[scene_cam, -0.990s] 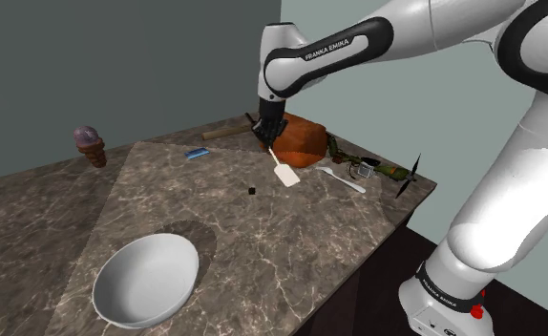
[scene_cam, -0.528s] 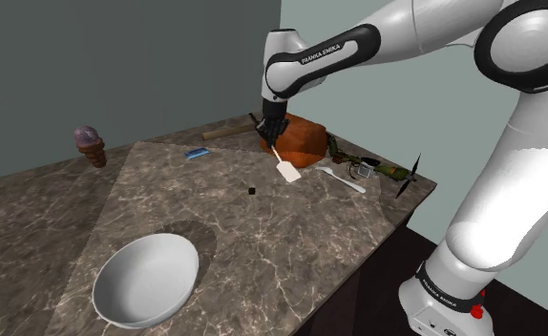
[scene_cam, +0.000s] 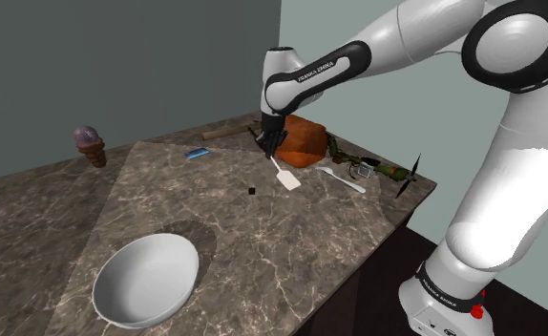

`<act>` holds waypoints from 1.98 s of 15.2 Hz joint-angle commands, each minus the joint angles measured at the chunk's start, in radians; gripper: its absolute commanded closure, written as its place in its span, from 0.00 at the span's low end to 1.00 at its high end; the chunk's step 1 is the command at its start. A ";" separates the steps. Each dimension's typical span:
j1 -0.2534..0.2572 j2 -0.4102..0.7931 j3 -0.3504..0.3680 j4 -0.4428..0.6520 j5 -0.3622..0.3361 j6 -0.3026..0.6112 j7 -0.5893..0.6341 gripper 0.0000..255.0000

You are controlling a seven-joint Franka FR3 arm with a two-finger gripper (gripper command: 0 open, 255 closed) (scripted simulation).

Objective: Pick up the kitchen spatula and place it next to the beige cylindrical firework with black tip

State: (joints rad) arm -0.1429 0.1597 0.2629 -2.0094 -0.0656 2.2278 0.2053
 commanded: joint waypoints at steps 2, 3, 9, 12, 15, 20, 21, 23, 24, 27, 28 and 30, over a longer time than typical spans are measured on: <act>0.001 0.019 -0.002 -0.018 -0.008 0.037 0.006 1.00; 0.002 0.026 -0.002 -0.023 -0.011 0.049 0.008 1.00; 0.004 0.045 -0.004 -0.037 -0.019 0.080 0.013 1.00; 0.004 0.045 -0.004 -0.037 -0.019 0.080 0.013 1.00; 0.004 0.045 -0.004 -0.037 -0.019 0.080 0.013 0.00; 0.002 0.024 -0.002 -0.027 -0.010 0.051 0.008 0.00; 0.000 0.005 0.000 -0.016 -0.003 0.022 0.003 0.00; -0.002 -0.027 0.002 0.006 0.010 -0.032 -0.006 0.00; -0.002 -0.027 0.002 0.006 0.010 -0.032 -0.006 0.00; -0.002 -0.027 0.002 0.006 0.010 -0.032 -0.006 0.00; -0.002 -0.027 0.002 0.006 0.010 -0.032 -0.006 0.00; -0.002 -0.027 0.002 0.006 0.010 -0.032 -0.006 0.00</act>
State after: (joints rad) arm -0.1449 0.1329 0.2651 -2.0033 -0.0560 2.1966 0.1995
